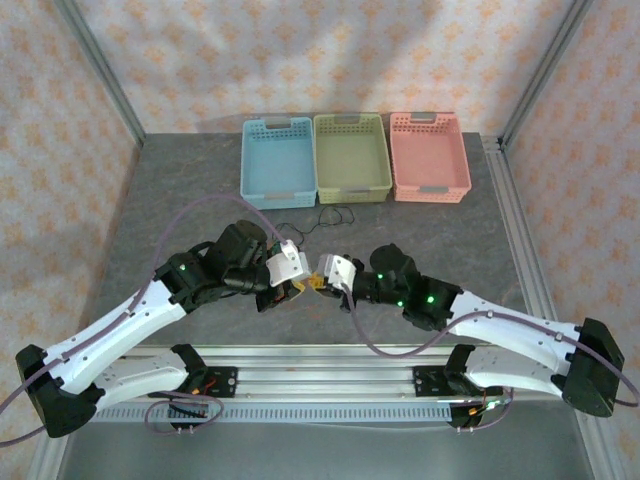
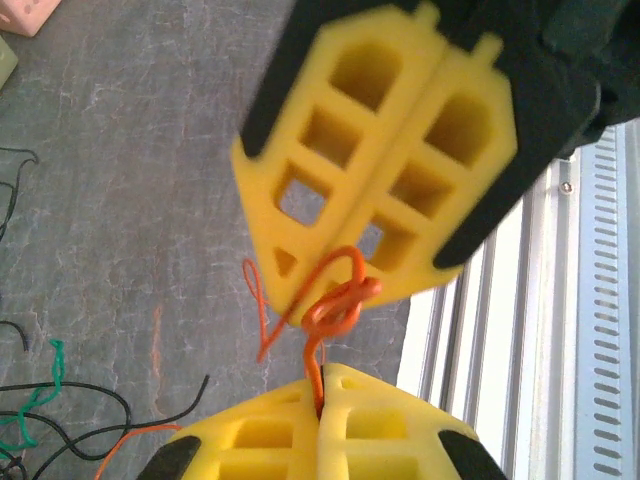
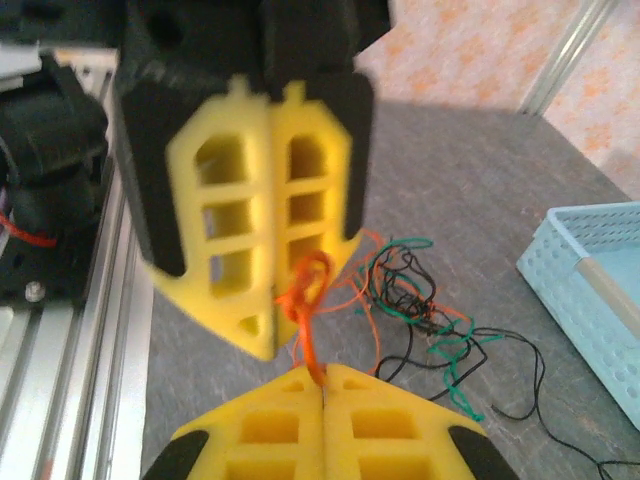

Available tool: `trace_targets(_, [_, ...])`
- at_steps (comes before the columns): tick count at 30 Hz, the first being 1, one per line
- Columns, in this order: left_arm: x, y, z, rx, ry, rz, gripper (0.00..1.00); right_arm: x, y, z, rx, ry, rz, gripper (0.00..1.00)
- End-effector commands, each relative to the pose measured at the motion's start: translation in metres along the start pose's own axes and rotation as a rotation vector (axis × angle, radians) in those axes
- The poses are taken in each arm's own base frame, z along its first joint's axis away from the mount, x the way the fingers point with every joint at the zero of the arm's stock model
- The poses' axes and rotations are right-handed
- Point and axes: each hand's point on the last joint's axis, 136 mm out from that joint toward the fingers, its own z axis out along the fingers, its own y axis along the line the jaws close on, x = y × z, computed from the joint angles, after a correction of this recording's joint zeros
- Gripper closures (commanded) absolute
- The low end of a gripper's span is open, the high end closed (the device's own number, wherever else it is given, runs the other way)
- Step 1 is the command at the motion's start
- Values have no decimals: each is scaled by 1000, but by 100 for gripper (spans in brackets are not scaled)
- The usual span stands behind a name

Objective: Untangle the cables

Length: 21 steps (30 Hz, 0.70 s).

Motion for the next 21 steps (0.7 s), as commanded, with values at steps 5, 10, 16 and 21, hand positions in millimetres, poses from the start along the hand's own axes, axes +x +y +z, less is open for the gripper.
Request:
trace_targets(5, [-8,2,-10,-26,-38,10,100,-10,-9,-5,26,-79,61,100])
trace_targets(10, [-12,2,-14,-32,-61,17,100,-6,-5,-7,8,-84,73,100])
trace_targets(16, [-15,1,-18,-41,-85,23,100,-8,-4,-7,-4,-117,93,95])
trace_targets(21, [-17,9,-21,-83,-90,17,100,-13,-8,-14,31,-169,95,60])
